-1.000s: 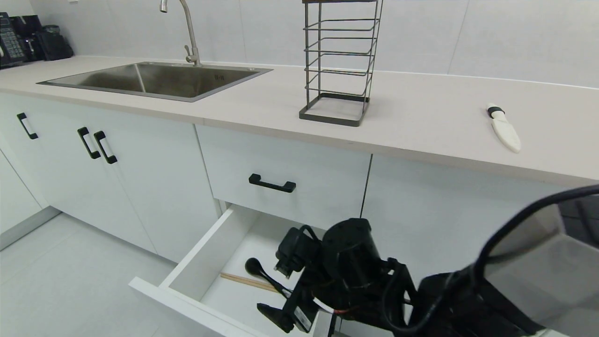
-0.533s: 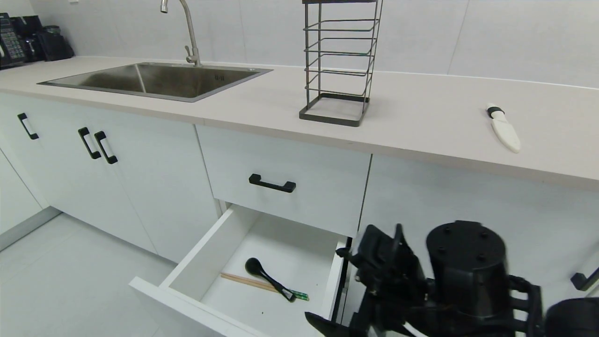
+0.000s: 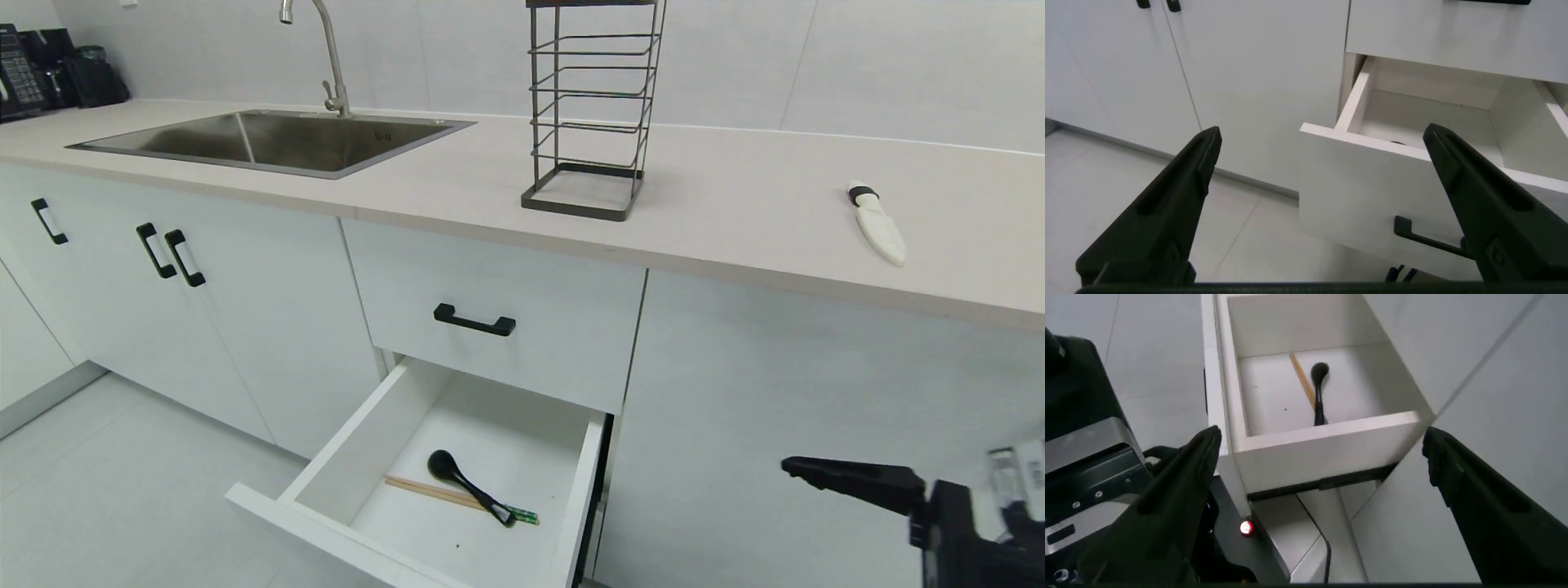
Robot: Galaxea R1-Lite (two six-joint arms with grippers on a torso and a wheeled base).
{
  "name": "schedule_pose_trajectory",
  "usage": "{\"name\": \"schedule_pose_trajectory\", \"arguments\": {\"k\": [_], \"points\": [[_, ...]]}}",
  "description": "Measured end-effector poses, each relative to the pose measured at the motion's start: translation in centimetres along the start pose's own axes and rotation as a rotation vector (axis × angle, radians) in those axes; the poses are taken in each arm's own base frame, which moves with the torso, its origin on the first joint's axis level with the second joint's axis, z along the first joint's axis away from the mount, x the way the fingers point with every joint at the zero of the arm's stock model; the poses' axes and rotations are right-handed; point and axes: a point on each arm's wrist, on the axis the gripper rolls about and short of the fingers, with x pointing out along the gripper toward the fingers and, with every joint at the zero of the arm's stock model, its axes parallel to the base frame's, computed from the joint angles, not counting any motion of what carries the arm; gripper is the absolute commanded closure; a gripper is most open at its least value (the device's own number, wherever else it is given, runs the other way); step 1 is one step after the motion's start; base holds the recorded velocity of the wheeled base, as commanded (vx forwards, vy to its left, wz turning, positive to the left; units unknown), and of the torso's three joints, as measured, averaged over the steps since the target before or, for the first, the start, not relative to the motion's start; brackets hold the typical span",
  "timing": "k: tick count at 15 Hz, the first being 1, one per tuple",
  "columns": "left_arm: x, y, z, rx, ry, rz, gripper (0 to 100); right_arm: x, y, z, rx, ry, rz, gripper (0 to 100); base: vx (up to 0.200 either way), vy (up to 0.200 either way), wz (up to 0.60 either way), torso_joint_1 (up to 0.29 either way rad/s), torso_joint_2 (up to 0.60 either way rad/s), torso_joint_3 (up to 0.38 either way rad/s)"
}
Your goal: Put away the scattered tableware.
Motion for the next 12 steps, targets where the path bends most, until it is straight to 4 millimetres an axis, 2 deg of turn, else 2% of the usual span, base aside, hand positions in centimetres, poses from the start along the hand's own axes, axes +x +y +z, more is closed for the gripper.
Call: {"name": "schedule_pose_trajectory", "arguments": {"k": [3,5,9,12], "points": [[0.0,0.0,0.0,0.000,0.000,0.000,0,-4.4,0.0,-0.3,0.008,-0.127,-0.089,0,0.000,0.000,0.00,0.000,0.00,0.000],[0.0,0.0,0.0,0.000,0.000,0.000,0,-6.6,-0.1,-0.7,0.015,-0.186,-0.209,0,0.000,0.000,0.00,0.000,0.00,0.000],[0.0,0.0,0.0,0.000,0.000,0.000,0,-9.2,-0.2,-1.0,-0.022,-0.266,-0.457,0,0.000,0.000,0.00,0.000,0.00,0.000],[0.0,0.0,0.0,0.000,0.000,0.000,0,-10.7,0.7,-1.1,-0.109,-0.325,-0.590,0,0.000,0.000,0.00,0.000,0.00,0.000]]}}
